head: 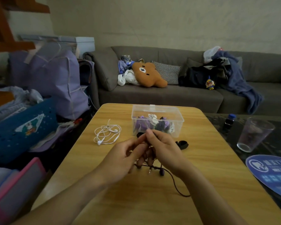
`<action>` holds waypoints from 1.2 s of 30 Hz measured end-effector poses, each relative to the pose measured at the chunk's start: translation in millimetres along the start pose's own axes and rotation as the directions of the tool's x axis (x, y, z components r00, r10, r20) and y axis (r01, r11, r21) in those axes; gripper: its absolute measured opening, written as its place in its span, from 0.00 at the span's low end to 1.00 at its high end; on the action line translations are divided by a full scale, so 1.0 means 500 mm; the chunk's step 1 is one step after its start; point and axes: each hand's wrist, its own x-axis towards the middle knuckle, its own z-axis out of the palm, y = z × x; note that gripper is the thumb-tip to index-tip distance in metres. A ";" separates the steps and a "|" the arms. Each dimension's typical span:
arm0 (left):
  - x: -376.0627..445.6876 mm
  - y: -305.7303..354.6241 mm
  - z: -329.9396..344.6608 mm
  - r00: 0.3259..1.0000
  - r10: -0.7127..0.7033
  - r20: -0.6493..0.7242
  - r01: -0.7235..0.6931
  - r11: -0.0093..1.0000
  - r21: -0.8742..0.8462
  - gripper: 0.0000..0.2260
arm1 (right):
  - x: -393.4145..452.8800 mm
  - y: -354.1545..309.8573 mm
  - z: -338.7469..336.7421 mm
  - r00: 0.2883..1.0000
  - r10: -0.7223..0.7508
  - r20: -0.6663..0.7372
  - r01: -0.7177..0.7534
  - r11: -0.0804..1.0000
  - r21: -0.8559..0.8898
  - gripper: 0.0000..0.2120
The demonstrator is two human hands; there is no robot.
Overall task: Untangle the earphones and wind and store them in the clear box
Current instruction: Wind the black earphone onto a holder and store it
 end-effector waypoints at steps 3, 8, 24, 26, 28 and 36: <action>-0.014 -0.011 -0.014 0.992 0.031 -0.120 -0.007 0.981 0.193 0.11 | -0.004 0.000 -0.032 0.987 -0.010 -0.159 -0.010 0.993 -0.120 0.19; -0.012 -0.010 -0.045 0.966 0.024 -0.256 0.031 0.978 0.206 0.09 | -0.017 0.024 -0.133 0.849 0.016 -0.529 -0.106 0.985 -0.140 0.22; 0.016 -0.018 -0.051 0.927 0.194 -0.320 0.031 0.812 0.583 0.09 | -0.057 0.001 -0.168 0.845 0.209 -0.493 -0.068 0.955 0.289 0.10; 0.016 -0.020 -0.051 0.907 0.187 -0.379 0.031 0.865 0.501 0.11 | -0.059 -0.010 -0.166 0.901 0.225 -0.371 -0.047 0.900 0.432 0.08; 0.016 -0.015 -0.051 0.867 0.152 -0.475 0.050 0.921 0.385 0.11 | -0.063 -0.016 -0.166 0.931 0.250 -0.267 -0.097 0.873 0.479 0.08; 0.020 -0.013 -0.065 0.792 -0.041 -0.609 0.119 0.989 0.088 0.09 | -0.063 -0.014 -0.161 0.962 0.273 0.005 -0.248 0.867 0.431 0.07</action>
